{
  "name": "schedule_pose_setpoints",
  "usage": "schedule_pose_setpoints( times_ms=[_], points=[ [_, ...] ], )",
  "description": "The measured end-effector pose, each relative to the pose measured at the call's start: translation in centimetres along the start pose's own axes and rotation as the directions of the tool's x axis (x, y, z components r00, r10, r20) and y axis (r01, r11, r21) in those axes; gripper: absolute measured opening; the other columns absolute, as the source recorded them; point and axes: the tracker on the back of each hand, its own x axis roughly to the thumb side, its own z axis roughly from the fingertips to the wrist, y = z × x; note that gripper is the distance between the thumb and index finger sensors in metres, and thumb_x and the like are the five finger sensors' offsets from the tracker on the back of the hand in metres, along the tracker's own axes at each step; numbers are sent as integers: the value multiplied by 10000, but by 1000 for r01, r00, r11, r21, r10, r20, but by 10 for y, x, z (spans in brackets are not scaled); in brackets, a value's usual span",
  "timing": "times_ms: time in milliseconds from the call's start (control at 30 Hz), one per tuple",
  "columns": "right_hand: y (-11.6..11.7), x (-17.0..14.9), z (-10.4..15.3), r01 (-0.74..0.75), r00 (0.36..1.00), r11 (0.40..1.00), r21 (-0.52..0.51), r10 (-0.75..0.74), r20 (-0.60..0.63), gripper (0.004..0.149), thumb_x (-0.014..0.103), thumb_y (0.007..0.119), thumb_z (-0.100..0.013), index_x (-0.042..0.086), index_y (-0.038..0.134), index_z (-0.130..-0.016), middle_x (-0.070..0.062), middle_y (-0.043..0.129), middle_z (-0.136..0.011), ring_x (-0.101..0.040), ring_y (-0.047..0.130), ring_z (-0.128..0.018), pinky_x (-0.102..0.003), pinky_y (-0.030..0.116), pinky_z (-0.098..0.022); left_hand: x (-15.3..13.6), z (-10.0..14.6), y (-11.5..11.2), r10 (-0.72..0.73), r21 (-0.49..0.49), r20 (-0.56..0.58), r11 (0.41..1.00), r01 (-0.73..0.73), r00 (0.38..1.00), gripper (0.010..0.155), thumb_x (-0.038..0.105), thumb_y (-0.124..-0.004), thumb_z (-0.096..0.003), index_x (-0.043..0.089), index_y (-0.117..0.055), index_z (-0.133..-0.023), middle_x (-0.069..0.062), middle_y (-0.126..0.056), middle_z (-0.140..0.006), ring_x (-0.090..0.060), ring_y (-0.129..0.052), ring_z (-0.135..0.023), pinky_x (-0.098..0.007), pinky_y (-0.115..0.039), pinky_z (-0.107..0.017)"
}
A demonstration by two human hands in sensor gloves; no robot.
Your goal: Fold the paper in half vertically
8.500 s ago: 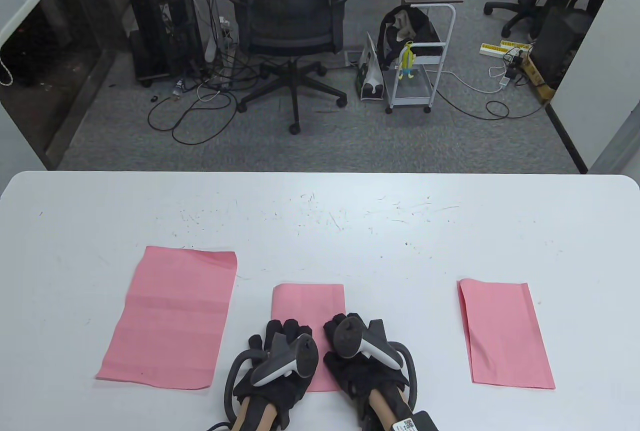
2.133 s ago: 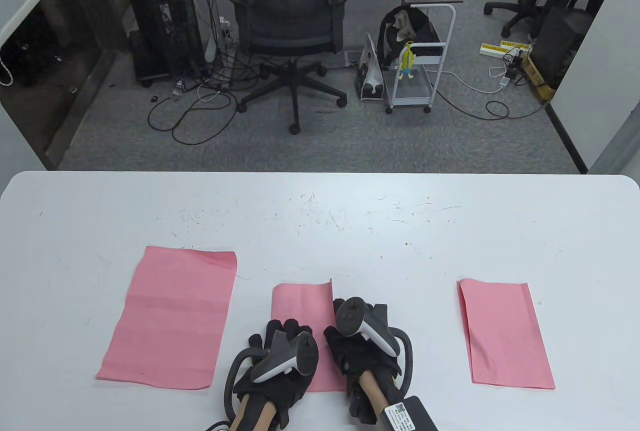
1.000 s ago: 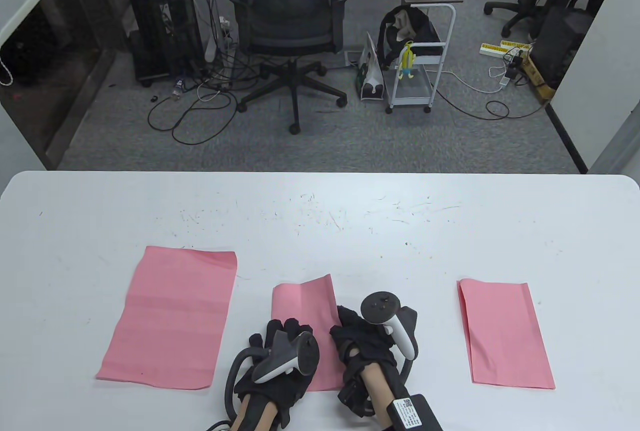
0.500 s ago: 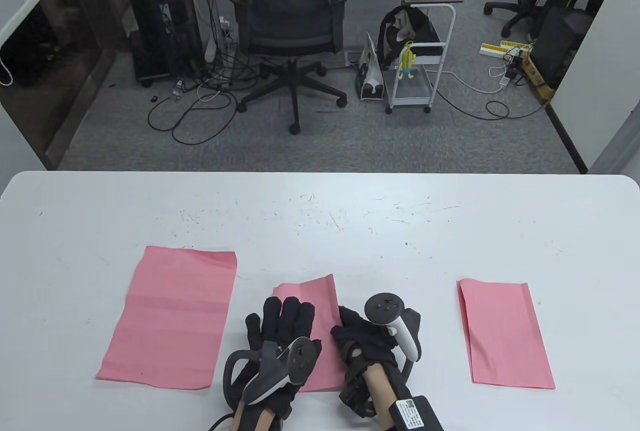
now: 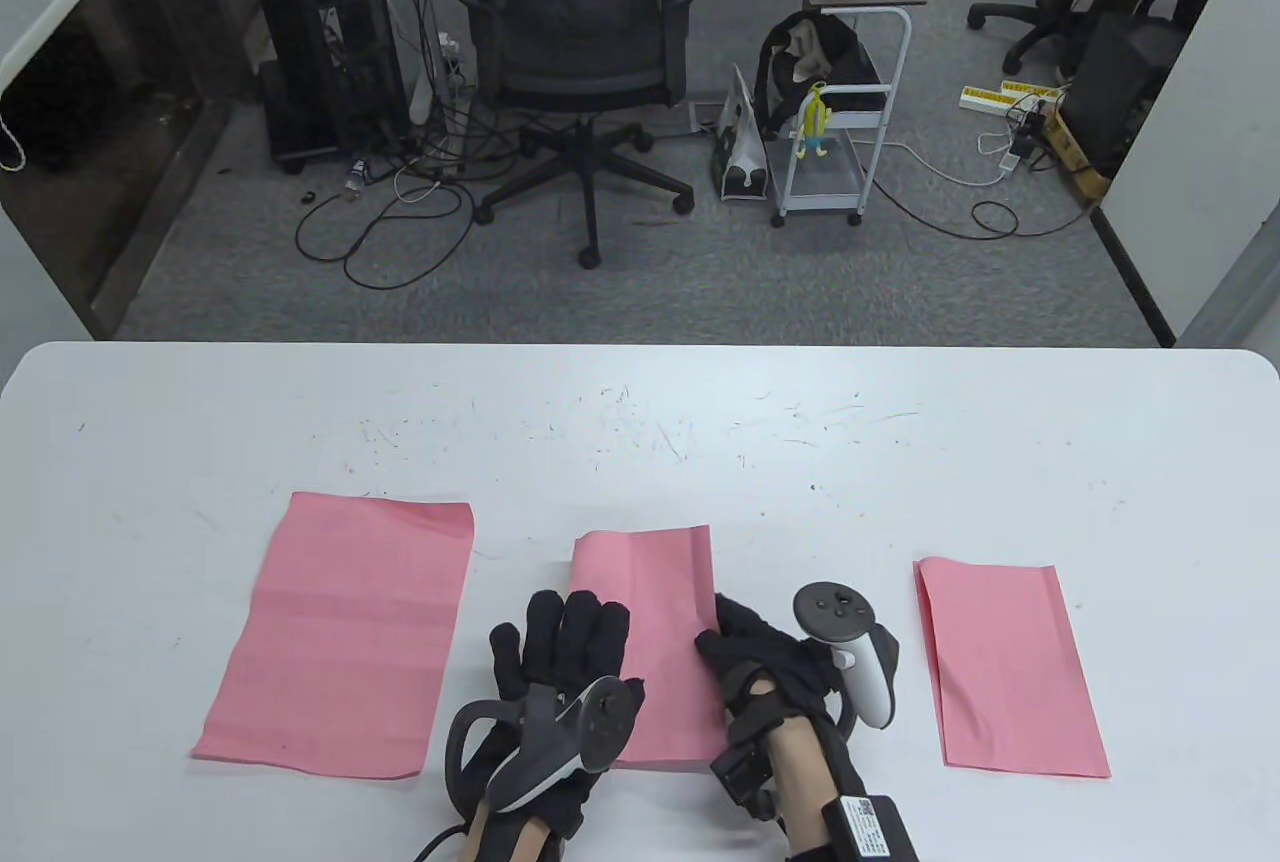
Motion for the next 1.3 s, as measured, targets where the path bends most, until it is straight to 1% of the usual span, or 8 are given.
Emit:
schedule_pose_setpoints(
  times_ms=[100, 300, 333, 467, 600, 833, 1133, 1300],
  points=[
    [-30, 9, 16, 2, 999, 999, -50, 0, 39, 495, 327, 818, -463, 326, 680, -938, 88, 921, -814, -94, 1032, -548, -316, 873, -419, -1, 0, 0, 2, -4, 0, 1000, -2, 1000, 758, 610, -431, -558, 300, -181, -1204, -71, -223, -1301, -442, -200, -1196, -723, -296, -818],
    [-119, 23, 66, -73, 996, 966, -246, 83, 32, 494, 331, 809, -467, 324, 677, -942, 82, 919, -814, -95, 1026, -548, -324, 868, -428, 0, 0, 0, -9, -10, 2, 1000, 9, 1000, 758, 609, -433, -559, 299, -185, -1205, -69, -228, -1303, -435, -202, -1199, -728, -286, -813],
    [-128, 21, 71, -75, 996, 961, -266, 85, 28, 492, 330, 808, -468, 325, 677, -942, 83, 919, -813, -97, 1025, -548, -324, 867, -428, 0, 0, -1, -13, -12, 1, 1000, 13, 1000, 758, 610, -432, -559, 300, -184, -1205, -71, -225, -1304, -431, -201, -1200, -728, -284, -813],
    [-180, 0, 91, -51, 999, 937, -345, 42, -34, 493, 324, 806, -469, 313, 678, -946, 72, 919, -812, -108, 1021, -549, -335, 862, -431, 0, -2, -3, -26, -24, -5, 999, 26, 1000, 758, 611, -432, -558, 301, -185, -1205, -70, -229, -1304, -426, -199, -1201, -729, -280, -813],
    [-212, -28, 99, -55, 994, 919, -390, 14, -106, 495, 316, 804, -470, 299, 678, -948, 60, 921, -810, -119, 1020, -546, -345, 856, -433, -1, -2, -2, -30, -25, -8, 999, 30, 1000, 758, 610, -432, -558, 302, -185, -1205, -67, -229, -1303, -424, -198, -1201, -729, -279, -813],
    [-236, -66, 95, -129, 968, 903, -410, 24, -251, 505, 309, 800, -470, 278, 669, -957, 48, 920, -809, -133, 1015, -547, -358, 850, -437, -1, -1, -1, -42, -24, -13, 999, 41, 999, 758, 609, -430, -558, 297, -191, -1206, -70, -231, -1304, -423, -201, -1201, -732, -279, -811],
    [-233, -88, 74, -305, 897, 876, -373, 132, -423, 523, 313, 797, -470, 270, 647, -969, 51, 915, -813, -127, 1010, -559, -362, 845, -451, -1, -1, -1, -55, -30, -16, 998, 54, 998, 758, 609, -429, -557, 295, -195, -1206, -72, -236, -1303, -423, -206, -1201, -733, -281, -809],
    [-229, -99, 65, -343, 867, 869, -356, 147, -477, 527, 315, 794, -471, 276, 639, -973, 54, 910, -820, -126, 1008, -567, -363, 843, -459, -1, -1, -1, -51, -34, -18, 998, 50, 999, 758, 608, -425, -557, 294, -193, -1207, -72, -234, -1304, -424, -204, -1201, -732, -280, -810]
  ],
)
